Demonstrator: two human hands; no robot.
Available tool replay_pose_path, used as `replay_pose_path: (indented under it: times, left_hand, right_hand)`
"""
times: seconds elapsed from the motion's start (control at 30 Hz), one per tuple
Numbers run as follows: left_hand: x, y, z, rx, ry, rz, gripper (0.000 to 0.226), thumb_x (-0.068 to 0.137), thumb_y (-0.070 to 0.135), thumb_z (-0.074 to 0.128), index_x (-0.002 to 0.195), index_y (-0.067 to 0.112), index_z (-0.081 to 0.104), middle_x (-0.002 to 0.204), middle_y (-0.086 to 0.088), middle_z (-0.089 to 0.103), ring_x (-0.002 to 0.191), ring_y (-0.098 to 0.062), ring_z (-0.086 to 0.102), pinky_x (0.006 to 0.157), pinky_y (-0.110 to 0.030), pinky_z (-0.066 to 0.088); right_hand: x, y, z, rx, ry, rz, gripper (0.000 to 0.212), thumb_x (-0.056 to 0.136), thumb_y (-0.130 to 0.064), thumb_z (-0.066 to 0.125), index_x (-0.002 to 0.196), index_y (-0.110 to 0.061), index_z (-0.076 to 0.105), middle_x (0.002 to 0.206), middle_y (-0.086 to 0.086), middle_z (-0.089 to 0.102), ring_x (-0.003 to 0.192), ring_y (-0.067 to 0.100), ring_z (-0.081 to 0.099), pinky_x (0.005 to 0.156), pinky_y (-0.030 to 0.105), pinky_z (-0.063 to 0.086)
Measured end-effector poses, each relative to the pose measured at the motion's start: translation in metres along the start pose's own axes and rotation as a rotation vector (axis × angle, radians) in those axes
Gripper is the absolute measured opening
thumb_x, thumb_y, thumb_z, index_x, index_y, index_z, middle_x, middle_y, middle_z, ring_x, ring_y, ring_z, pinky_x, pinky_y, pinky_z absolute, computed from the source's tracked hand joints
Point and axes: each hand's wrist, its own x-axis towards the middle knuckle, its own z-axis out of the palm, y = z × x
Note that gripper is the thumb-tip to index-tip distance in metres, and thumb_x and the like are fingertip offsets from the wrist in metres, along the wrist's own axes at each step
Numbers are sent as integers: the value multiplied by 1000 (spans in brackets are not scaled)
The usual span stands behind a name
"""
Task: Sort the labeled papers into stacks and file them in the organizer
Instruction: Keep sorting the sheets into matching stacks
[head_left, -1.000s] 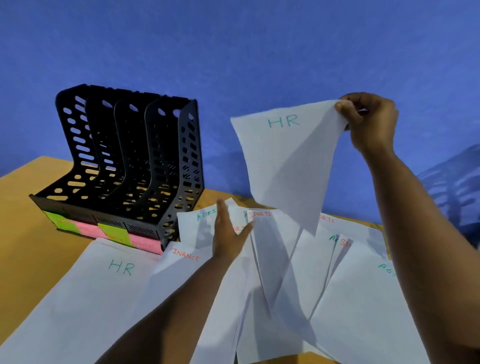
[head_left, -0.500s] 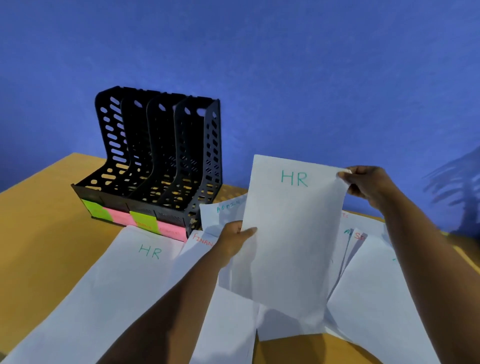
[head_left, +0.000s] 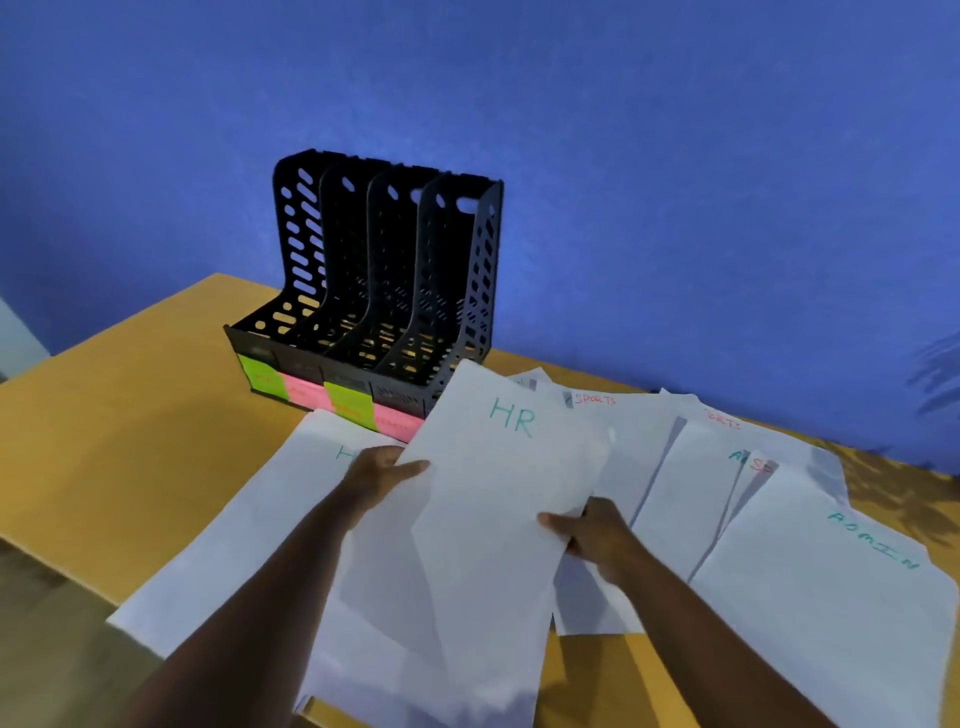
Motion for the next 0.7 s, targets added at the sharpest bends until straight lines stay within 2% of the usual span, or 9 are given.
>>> replay_pose_path:
  times: [0.03, 0.07, 0.17, 0.23, 0.27, 0.33, 0.43, 0.57, 0.7]
  left_hand:
    - [-2, -4, -11, 36, 7, 15, 16, 83, 17, 67, 85, 0, 69, 75, -9, 62, 61, -18, 56, 59, -20, 43]
    - [-4, -10, -23, 77, 13, 9, 11, 85, 13, 65, 81, 4, 68, 72, -7, 61, 56, -13, 55, 55, -16, 44]
    - [-4, -35, -57, 180, 71, -60, 31, 89, 3, 54, 60, 13, 55, 64, -3, 50, 58, -15, 43, 53, -23, 32]
    - [-2, -51, -76, 256, 150, -117, 39, 90, -1, 49, 53, 15, 48, 63, -6, 47, 65, -18, 41, 54, -26, 27]
    - [-1, -58, -84, 289, 186, -152, 35, 90, -1, 47, 57, 12, 53, 69, -10, 51, 70, -20, 46, 58, -27, 31]
    - [2, -71, -97, 362, 254, -207, 23, 92, 3, 45, 87, 2, 67, 97, -20, 61, 96, -31, 57, 78, -32, 41]
    - [2, -88, -114, 458, 350, -286, 35, 96, 15, 39, 123, -2, 55, 134, -24, 51, 123, -39, 48, 101, -38, 37]
    - [6, -109, -128, 544, 379, -390, 37, 95, 15, 37, 125, 0, 52, 134, -25, 51, 122, -40, 48, 101, -41, 38]
    - [9, -113, -133, 591, 396, -483, 39, 95, 16, 35, 131, 5, 47, 137, -24, 45, 126, -40, 40, 105, -44, 35]
  right_hand:
    - [-4, 5, 11, -26, -10, 2, 35, 77, 5, 70, 108, 17, 60, 112, 34, 62, 91, 35, 68, 82, 43, 56]
    - [-8, 8, 20, -78, -23, 0, 31, 77, 1, 71, 103, 16, 61, 105, 35, 64, 88, 35, 67, 81, 42, 55]
    - [-15, 9, 41, -147, -120, -12, 16, 83, -2, 66, 74, 5, 55, 61, 21, 60, 43, 19, 57, 43, 20, 44]
    - [-18, 9, 50, -117, -183, 4, 20, 85, 9, 55, 68, -1, 55, 50, 13, 55, 35, 16, 46, 37, 15, 31]
    - [-19, 10, 52, -148, -180, 21, 20, 84, 10, 53, 68, -2, 57, 49, 11, 54, 36, 16, 44, 37, 15, 30]
    - [-19, 15, 51, -269, -128, 1, 21, 82, 3, 53, 68, -10, 62, 56, 11, 56, 43, 18, 47, 41, 18, 35]
    - [-18, 21, 50, -421, -99, -49, 21, 84, -4, 53, 68, -12, 65, 65, 12, 59, 55, 21, 52, 49, 23, 44]
    - [-18, 26, 49, -475, -89, -62, 24, 85, -9, 56, 65, -17, 65, 71, 9, 63, 64, 21, 57, 61, 28, 51]
    - [-16, 28, 51, -569, -90, -96, 14, 86, -16, 59, 75, -18, 67, 76, 4, 66, 73, 19, 62, 78, 33, 57]
